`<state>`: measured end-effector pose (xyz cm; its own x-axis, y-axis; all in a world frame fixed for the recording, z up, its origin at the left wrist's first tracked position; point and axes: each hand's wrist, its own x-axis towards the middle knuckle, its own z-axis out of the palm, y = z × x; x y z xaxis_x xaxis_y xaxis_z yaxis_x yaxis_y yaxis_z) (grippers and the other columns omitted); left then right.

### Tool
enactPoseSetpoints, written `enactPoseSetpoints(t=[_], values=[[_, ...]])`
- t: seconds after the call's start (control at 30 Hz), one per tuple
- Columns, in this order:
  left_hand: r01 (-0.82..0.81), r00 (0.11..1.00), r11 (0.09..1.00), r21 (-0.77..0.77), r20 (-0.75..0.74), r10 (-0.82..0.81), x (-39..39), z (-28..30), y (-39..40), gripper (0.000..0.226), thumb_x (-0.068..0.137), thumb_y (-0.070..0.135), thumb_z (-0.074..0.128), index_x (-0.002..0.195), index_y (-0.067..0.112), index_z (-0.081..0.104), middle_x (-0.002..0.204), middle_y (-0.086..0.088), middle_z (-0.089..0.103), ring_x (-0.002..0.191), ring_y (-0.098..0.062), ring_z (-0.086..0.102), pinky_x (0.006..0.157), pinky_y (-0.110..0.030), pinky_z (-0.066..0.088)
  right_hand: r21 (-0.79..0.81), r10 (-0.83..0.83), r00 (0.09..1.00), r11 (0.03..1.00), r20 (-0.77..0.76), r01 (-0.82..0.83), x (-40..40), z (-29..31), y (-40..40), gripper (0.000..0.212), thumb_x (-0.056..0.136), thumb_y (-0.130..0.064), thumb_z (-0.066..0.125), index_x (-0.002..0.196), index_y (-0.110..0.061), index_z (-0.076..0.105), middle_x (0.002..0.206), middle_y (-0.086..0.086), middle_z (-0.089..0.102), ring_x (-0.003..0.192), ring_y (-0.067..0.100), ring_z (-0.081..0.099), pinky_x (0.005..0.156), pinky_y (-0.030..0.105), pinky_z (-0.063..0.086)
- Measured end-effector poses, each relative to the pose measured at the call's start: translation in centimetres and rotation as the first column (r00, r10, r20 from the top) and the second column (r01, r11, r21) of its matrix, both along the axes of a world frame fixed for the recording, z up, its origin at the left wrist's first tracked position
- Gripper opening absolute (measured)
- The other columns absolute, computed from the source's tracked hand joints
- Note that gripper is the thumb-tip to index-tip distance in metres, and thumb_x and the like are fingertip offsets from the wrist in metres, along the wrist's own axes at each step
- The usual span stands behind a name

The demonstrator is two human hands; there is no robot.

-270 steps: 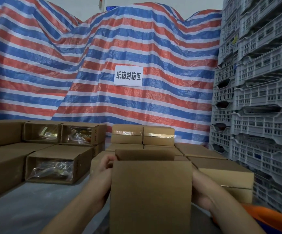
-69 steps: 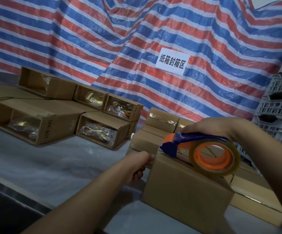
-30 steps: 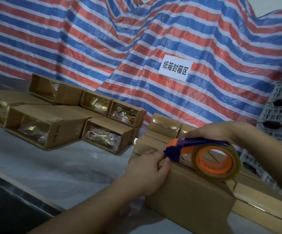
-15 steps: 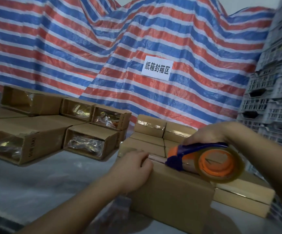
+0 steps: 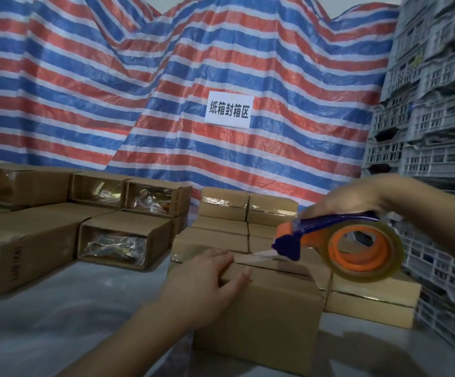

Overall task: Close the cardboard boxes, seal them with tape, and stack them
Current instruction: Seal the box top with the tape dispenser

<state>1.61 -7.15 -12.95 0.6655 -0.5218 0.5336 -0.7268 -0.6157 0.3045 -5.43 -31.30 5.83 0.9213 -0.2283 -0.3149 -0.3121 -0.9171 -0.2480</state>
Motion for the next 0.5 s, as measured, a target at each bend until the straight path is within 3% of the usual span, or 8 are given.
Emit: enactPoseSetpoints(t=[0.07, 0.17, 0.23, 0.3, 0.33, 0.4, 0.43, 0.5], values=[[-0.008, 1.0, 1.0, 0.02, 0.013, 0.007, -0.2, 0.1, 0.1, 0.071, 0.089, 0.075, 0.027, 0.145, 0.035, 0.041, 0.152, 0.018, 0.037, 0.136, -0.002, 0.035, 0.109, -0.027, 0.032, 0.056, -0.051, 0.998, 0.997, -0.047, 0.054, -0.7, -0.5, -1.0, 0.045, 0.098, -0.059, 0.047, 0.098, -0.016, 0.063, 0.062, -0.002, 0.061, 0.048, 0.011, 0.055, 0.049, 0.019, 0.047], [-0.007, 1.0, 0.997, 0.083, 0.008, 0.006, -0.6, 0.8, 0.2, 0.069, 0.088, 0.076, 0.026, 0.14, 0.036, 0.048, 0.142, 0.017, 0.049, 0.127, -0.002, 0.045, 0.105, -0.027, 0.038, -0.182, -0.034, 0.999, 0.983, -0.003, 0.033, -0.7, -2.1, -1.5, 0.051, 0.096, -0.066, 0.044, 0.093, -0.019, 0.065, 0.061, -0.008, 0.065, 0.055, 0.008, 0.06, 0.057, 0.017, 0.048], [-0.007, 1.0, 0.986, 0.166, 0.003, 0.007, -1.0, 2.1, 0.0, 0.066, 0.082, 0.081, 0.022, 0.119, 0.037, 0.057, 0.11, 0.014, 0.063, 0.098, -0.001, 0.057, 0.089, -0.027, 0.051, -0.208, -0.017, 1.0, 0.978, 0.024, 0.022, -0.7, -2.8, -1.4, 0.047, 0.099, -0.063, 0.041, 0.091, -0.022, 0.063, 0.056, -0.011, 0.063, 0.053, 0.005, 0.059, 0.057, 0.016, 0.048], [-0.036, 0.998, 0.974, 0.224, 0.049, 0.025, -1.0, 3.4, -0.6, 0.066, 0.078, 0.086, 0.02, 0.098, 0.035, 0.058, 0.087, 0.01, 0.062, 0.078, -0.003, 0.056, 0.075, -0.028, 0.053, -0.169, -0.014, 1.0, 0.985, 0.015, 0.017, -0.5, -2.9, -1.0, 0.042, 0.102, -0.058, 0.04, 0.093, -0.021, 0.06, 0.054, -0.012, 0.062, 0.049, 0.004, 0.059, 0.054, 0.015, 0.048], [-0.044, 0.996, 0.966, 0.255, 0.081, 0.024, -1.2, 3.8, -1.4, 0.069, 0.078, 0.088, 0.02, 0.099, 0.035, 0.058, 0.09, 0.009, 0.063, 0.081, -0.005, 0.057, 0.077, -0.027, 0.051, -0.139, -0.023, 1.0, 0.99, 0.009, 0.024, -0.6, -3.0, -1.0, 0.041, 0.102, -0.056, 0.041, 0.096, -0.02, 0.059, 0.054, -0.011, 0.063, 0.048, 0.004, 0.059, 0.053, 0.015, 0.048], [-0.008, 0.997, 0.939, 0.344, 0.077, -0.02, -1.5, 3.6, -3.1, 0.079, 0.078, 0.088, 0.021, 0.126, 0.032, 0.051, 0.124, 0.003, 0.061, 0.11, -0.012, 0.056, 0.093, -0.03, 0.042, -0.082, -0.033, 0.999, 0.996, 0.008, 0.033, -0.7, -3.1, -1.1, 0.041, 0.103, -0.054, 0.042, 0.103, -0.016, 0.059, 0.058, -0.008, 0.063, 0.05, 0.005, 0.059, 0.054, 0.015, 0.048], [0.027, 0.997, 0.921, 0.388, 0.06, -0.055, -1.8, 3.2, -3.9, 0.085, 0.079, 0.088, 0.021, 0.139, 0.031, 0.042, 0.141, 0.003, 0.051, 0.126, -0.015, 0.048, 0.101, -0.034, 0.037, -0.062, -0.037, 0.999, 0.997, 0.008, 0.038, -0.9, -3.2, -1.4, 0.041, 0.103, -0.053, 0.042, 0.103, -0.016, 0.059, 0.059, -0.008, 0.063, 0.05, 0.006, 0.059, 0.055, 0.016, 0.048], [0.049, 0.993, 0.898, 0.437, 0.073, -0.09, -2.1, 2.3, -4.8, 0.09, 0.077, 0.089, 0.018, 0.146, 0.033, 0.032, 0.154, 0.005, 0.037, 0.139, -0.016, 0.036, 0.109, -0.038, 0.029, -0.021, -0.044, 0.999, 0.999, 0.018, 0.044, -1.2, -3.6, -2.0, 0.043, 0.103, -0.055, 0.041, 0.1, -0.016, 0.06, 0.059, -0.008, 0.064, 0.052, 0.006, 0.06, 0.056, 0.016, 0.048]])
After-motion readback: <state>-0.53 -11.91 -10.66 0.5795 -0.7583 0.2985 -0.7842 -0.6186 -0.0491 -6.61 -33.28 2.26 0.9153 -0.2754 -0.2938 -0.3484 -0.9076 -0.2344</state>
